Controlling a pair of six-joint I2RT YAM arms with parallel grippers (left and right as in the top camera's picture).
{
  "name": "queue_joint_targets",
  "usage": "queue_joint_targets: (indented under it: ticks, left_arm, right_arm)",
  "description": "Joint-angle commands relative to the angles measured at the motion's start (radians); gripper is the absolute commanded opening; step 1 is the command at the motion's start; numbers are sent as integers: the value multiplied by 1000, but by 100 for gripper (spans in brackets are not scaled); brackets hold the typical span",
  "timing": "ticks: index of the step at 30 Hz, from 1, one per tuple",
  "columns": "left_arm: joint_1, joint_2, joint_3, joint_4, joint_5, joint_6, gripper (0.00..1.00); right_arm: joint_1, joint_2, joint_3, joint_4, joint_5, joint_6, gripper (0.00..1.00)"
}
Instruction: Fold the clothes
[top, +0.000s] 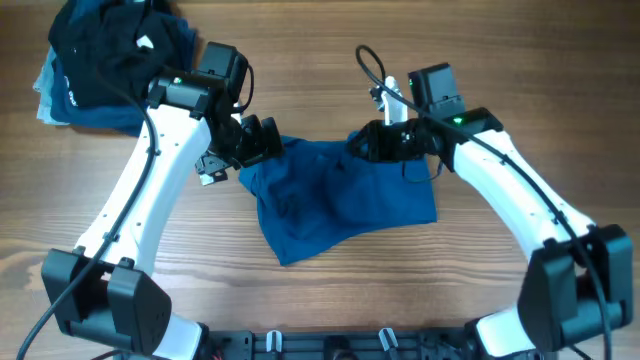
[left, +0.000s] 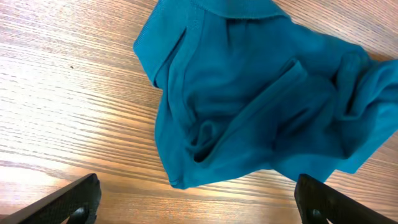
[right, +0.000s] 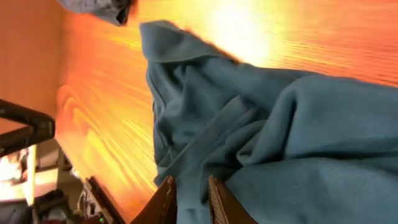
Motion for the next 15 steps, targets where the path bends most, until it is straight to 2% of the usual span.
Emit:
queue_joint_targets:
  ticks: [1, 4, 7, 11, 14, 15]
  left_arm:
    - [3, -23, -1, -10, -6, 5, 100]
    - [3, -23, -1, -24, -6, 5, 100]
    - [3, -23, -1, -36, -6, 5, 100]
    - [3, -23, -1, -30, -6, 13, 100]
    - [3, -23, -1, -14, -6, 13, 100]
    - [3, -23, -3, -6, -6, 13, 100]
  right_arm:
    - [3, 127, 2, 12, -127, -63, 18]
    - [3, 279, 2, 64, -234, -69, 18]
    - [3, 380, 2, 123, -246, -16, 18]
    - [-3, 345, 26, 114, -173, 17, 19]
    - [-3, 240, 69, 28, -99, -10, 27]
    - [-3, 196, 87, -13, -55, -21, 38]
